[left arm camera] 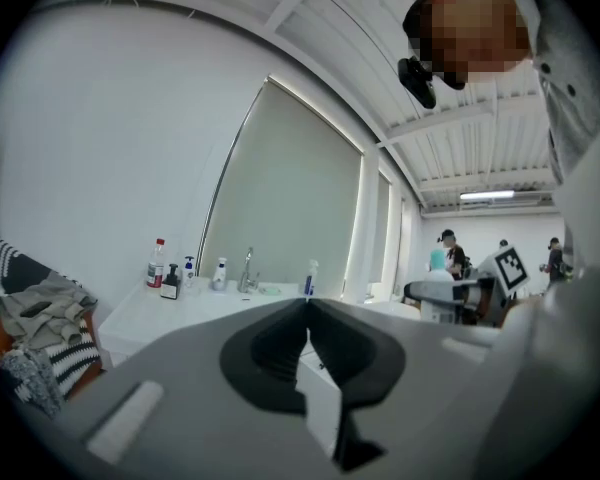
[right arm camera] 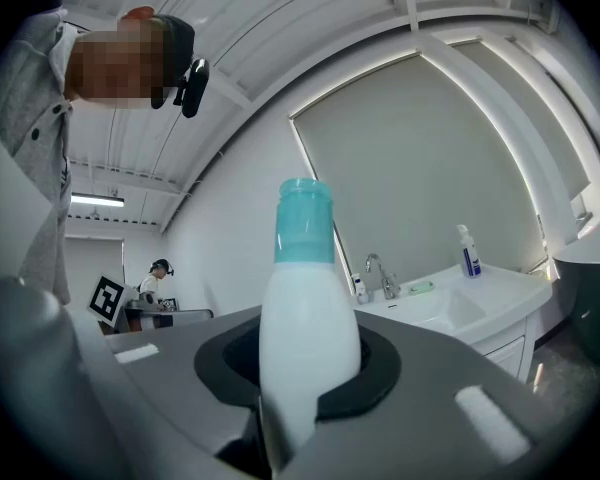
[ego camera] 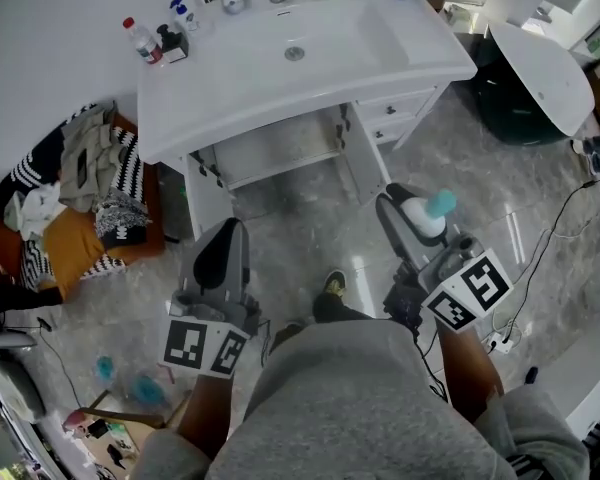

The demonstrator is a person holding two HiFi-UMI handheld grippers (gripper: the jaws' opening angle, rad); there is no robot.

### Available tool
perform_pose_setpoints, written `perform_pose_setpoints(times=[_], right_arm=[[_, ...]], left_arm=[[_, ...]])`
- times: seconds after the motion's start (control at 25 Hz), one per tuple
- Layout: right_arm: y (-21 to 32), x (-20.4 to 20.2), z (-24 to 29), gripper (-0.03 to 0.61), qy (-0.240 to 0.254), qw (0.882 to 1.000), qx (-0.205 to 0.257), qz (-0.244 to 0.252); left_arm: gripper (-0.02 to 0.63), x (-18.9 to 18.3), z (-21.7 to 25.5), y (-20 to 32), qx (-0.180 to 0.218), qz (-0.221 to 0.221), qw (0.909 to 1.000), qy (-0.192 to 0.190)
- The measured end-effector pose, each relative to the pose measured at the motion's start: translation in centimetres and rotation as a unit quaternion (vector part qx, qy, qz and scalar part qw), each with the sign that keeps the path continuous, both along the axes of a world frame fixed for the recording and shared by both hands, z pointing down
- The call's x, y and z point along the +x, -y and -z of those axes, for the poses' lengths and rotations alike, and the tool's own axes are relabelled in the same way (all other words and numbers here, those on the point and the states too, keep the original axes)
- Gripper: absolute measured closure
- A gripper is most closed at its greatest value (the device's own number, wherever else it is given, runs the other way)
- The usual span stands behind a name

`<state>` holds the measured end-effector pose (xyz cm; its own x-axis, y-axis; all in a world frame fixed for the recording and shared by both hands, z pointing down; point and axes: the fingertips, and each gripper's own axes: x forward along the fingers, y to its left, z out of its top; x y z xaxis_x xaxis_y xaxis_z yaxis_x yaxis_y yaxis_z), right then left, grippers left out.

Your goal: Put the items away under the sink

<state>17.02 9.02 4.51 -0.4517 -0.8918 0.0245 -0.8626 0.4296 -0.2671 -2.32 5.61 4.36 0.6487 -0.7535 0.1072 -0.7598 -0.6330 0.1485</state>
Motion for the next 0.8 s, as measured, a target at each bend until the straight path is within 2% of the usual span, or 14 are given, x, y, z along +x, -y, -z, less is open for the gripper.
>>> perform_pose_setpoints(times=[0.48,0.8], right_arm=[[0.8,0.1,-0.5,0.5,0.007,1.0,0.007,0.029],[0.4,-0.4,-0.4,0.5,0.013,0.999,0.01,0.032]], left_arm=[[0.601,0.6,0.7,0.2,0.016,0.026,0.9995,0.005],[0.601,0.7,0.8,-0.5,0.023,0.017,0.9993,0.025]])
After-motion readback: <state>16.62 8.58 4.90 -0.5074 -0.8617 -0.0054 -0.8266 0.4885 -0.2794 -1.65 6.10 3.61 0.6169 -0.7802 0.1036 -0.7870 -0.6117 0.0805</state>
